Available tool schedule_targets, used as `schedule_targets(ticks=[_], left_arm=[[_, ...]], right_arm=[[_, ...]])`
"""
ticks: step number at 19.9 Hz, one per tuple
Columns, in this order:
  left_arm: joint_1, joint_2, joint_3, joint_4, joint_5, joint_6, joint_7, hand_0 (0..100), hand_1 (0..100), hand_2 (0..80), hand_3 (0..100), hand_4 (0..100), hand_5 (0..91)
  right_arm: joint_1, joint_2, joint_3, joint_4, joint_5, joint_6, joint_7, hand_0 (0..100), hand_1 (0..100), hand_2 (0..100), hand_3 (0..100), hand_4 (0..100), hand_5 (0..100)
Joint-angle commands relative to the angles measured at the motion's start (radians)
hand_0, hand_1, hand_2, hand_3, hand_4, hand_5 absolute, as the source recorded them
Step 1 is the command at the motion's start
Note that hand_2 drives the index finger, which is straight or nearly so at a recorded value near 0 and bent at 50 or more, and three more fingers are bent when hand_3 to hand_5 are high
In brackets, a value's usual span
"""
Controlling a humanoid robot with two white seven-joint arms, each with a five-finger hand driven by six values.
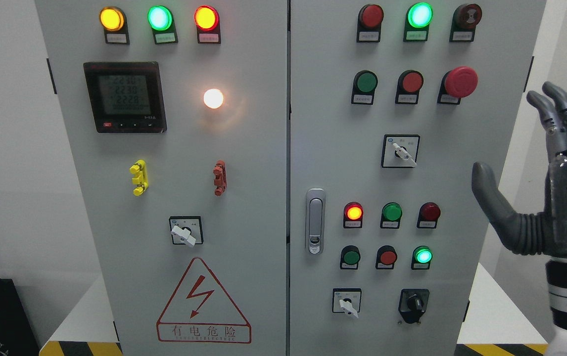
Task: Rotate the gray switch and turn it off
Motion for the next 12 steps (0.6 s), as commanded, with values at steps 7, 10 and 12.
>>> schedule_targets(ticks=[7, 10, 12], left_arm=[[-0.009, 0.0, 0.008, -0.025, 0.02, -0.001, -0.001, 12, 39, 0.0, 0, 0, 0.0], [-0.009, -0.001, 0.008, -0.025, 0.02, -0.001, -0.001, 12, 39, 0.0, 0, 0, 0.0], [-0.009, 0.001, 0.008, -0.025, 0.02, -0.001, -0.001, 12, 39, 0.0, 0, 0, 0.0]], right_arm=[[0.001, -0.008, -0.002, 0.006, 0.0, 0.001, 0.0, 36, 22, 3, 1, 0, 0], [0.0, -0.005, -0.002, 0.006, -0.002, -0.001, 0.0, 36, 22, 3, 1, 0, 0], [0.0, -0.005, 0.001, 0.006, -0.002, -0.001, 0.0, 36, 22, 3, 3, 0, 0]])
